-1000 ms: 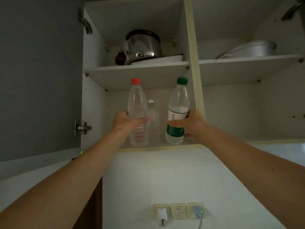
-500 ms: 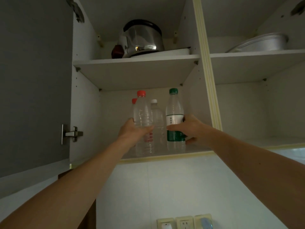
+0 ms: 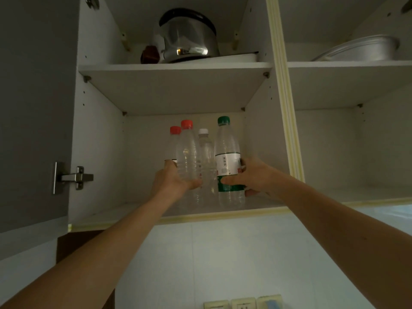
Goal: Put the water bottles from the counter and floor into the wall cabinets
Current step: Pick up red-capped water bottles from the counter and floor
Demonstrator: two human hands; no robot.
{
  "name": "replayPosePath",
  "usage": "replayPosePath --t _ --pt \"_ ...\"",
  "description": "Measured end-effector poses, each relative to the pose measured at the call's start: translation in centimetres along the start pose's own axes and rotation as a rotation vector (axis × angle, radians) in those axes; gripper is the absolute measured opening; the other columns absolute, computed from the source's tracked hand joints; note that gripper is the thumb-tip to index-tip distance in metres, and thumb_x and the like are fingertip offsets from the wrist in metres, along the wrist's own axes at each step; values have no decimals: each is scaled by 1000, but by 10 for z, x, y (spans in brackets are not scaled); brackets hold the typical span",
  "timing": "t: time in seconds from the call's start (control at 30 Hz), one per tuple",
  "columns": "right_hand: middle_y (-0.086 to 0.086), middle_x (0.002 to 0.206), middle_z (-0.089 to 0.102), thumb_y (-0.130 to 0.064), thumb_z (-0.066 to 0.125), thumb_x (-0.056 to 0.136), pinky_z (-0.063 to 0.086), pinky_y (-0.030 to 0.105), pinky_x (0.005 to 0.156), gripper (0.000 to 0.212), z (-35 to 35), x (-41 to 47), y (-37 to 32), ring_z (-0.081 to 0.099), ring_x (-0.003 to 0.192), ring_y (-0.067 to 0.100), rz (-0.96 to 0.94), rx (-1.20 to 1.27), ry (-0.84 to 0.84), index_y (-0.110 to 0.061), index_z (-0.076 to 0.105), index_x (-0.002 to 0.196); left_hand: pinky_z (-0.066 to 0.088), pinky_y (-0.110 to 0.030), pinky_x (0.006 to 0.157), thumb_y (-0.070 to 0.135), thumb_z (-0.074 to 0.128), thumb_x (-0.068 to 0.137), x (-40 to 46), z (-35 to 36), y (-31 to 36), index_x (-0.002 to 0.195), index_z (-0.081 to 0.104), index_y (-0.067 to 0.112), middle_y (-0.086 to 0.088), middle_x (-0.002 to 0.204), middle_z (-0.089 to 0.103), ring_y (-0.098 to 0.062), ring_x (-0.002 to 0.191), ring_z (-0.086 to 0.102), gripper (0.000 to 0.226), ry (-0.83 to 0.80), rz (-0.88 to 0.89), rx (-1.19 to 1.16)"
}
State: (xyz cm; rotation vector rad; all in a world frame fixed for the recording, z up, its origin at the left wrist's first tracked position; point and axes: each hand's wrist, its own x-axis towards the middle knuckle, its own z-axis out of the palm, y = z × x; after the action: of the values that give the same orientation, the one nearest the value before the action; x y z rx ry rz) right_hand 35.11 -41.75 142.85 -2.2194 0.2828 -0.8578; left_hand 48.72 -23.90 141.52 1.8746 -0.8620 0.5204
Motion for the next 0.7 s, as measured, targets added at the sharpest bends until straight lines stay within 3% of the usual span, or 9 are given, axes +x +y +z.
replayPosePath --t 0.07,0.17,0.3,0.37,0.5,0.6,0.7 --pt "2 104 71 -29 85 77 62 32 70 43 7 6 1 70 94 17 -9 -14 11 -22 63 114 48 -31 80 45 90 66 4 5 -1 126 46 12 -4 119 61 -20 100 59 82 16 8 15" --pt "4 104 72 -24 84 79 60 30 68 45 16 17 3 70 93 17 -13 -32 24 -17 65 119 51 -32 84 44 90 68 10 12 -1 129 46 12 -5 124 60 -23 107 61 82 7 8 12" --pt "-5 91 68 -23 84 80 49 16 49 38 22 28 6 64 77 5 -15 -31 30 -21 62 111 46 -29 83 41 88 72 14 21 -1 132 46 12 -6 129 58 -25 113 59 79 6 6 -5" --pt "-3 95 68 -24 84 80 52 22 56 37 24 31 7 64 81 8 -10 -44 35 -24 58 107 47 -29 84 39 88 72 16 26 -2 130 48 13 -6 127 60 -23 110 60 74 6 2 -40" --pt "9 113 69 -25 84 80 59 43 87 50 28 35 8 67 103 25 13 -68 57 -15 59 122 49 -30 84 36 88 73 19 31 -3 126 51 14 -5 121 64 -20 103 62 68 -2 -24 -86" --pt "10 115 69 -26 83 81 58 42 88 53 29 37 10 67 105 25 17 -64 60 -12 60 126 48 -27 80 34 86 75 17 33 -3 125 51 14 -4 119 65 -17 97 61 65 4 -19 -96" --pt "11 112 71 -25 83 81 58 35 83 48 27 30 11 68 101 24 7 -76 37 -10 64 123 54 -34 89 34 86 76 13 33 1 125 54 13 -5 119 66 -21 104 64 62 20 -23 -105"
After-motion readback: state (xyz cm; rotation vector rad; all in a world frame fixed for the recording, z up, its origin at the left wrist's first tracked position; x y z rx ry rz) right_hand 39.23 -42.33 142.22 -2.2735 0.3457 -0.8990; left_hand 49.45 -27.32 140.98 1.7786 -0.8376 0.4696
